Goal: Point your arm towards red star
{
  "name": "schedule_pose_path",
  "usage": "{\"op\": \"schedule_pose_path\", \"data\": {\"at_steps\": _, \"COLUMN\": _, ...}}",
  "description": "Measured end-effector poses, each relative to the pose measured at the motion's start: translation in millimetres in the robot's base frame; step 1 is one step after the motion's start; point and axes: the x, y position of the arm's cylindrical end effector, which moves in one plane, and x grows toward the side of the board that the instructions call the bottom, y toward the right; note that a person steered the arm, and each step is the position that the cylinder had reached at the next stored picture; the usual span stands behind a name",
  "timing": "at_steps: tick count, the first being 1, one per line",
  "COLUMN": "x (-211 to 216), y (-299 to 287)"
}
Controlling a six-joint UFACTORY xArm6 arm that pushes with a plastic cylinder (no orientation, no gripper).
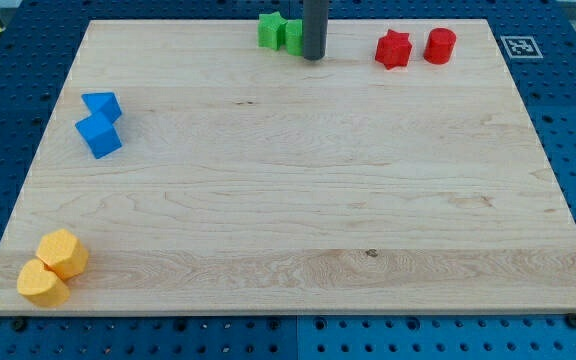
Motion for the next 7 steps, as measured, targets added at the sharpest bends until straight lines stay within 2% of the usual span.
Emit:
{"op": "schedule_pose_path", "data": {"at_steps": 2, "x": -3, "y": -5}}
{"op": "schedule_pose_path", "data": {"at_steps": 3, "x": -3, "y": 23}}
{"op": "schedule_pose_path", "data": {"at_steps": 4, "x": -15, "y": 49}}
{"op": "schedule_pose_path", "data": {"at_steps": 5, "x": -49, "y": 70}}
{"op": "schedule_pose_path", "data": {"at_steps": 6, "x": -47, "y": 101}}
{"op": "schedule_pose_path", "data": {"at_steps": 7, "x": -7, "y": 101}}
